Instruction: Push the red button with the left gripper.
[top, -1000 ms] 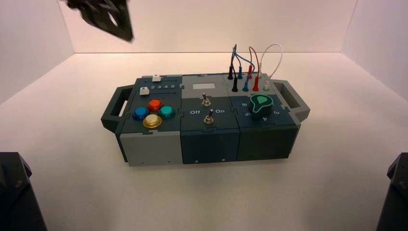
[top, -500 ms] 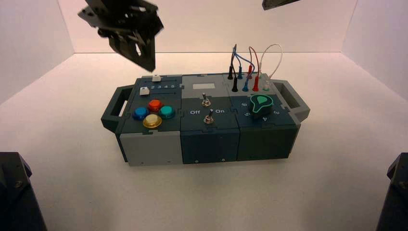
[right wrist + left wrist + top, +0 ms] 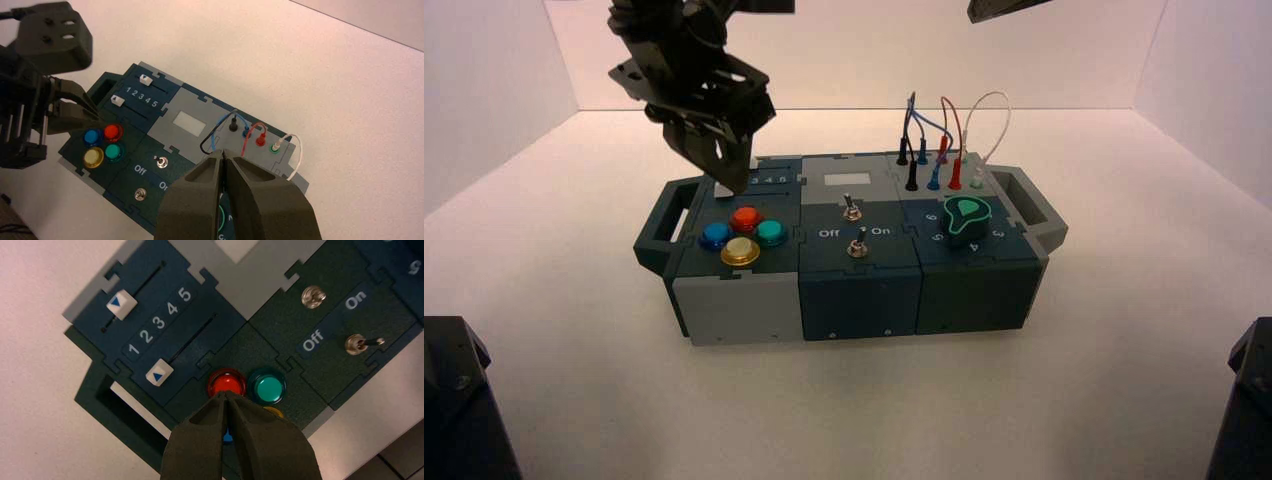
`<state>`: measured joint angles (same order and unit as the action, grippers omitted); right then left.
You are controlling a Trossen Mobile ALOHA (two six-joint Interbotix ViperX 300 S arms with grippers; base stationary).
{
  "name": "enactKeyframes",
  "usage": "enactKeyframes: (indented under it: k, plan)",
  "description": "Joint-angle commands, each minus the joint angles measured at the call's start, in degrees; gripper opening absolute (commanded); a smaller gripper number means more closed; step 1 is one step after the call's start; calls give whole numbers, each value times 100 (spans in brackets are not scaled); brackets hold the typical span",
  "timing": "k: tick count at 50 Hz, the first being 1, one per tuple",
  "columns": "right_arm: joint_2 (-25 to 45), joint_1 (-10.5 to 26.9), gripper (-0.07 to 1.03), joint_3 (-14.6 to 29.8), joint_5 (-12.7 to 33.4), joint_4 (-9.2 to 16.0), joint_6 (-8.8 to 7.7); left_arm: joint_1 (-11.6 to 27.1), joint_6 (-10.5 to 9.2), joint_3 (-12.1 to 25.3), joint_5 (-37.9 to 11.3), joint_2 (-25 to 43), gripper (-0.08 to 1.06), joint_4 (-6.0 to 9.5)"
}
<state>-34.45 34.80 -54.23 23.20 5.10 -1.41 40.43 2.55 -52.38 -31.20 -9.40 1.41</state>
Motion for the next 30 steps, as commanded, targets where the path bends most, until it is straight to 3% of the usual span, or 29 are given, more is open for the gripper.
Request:
enactKeyframes:
  k: [1,30]
  plan:
    - [-18,35,-2,211,-9,26,0,9,18,149,35,53,-3,-9]
    - [-26,123,-2,220,0,35,0,9,62,246,18,624,-3,-44]
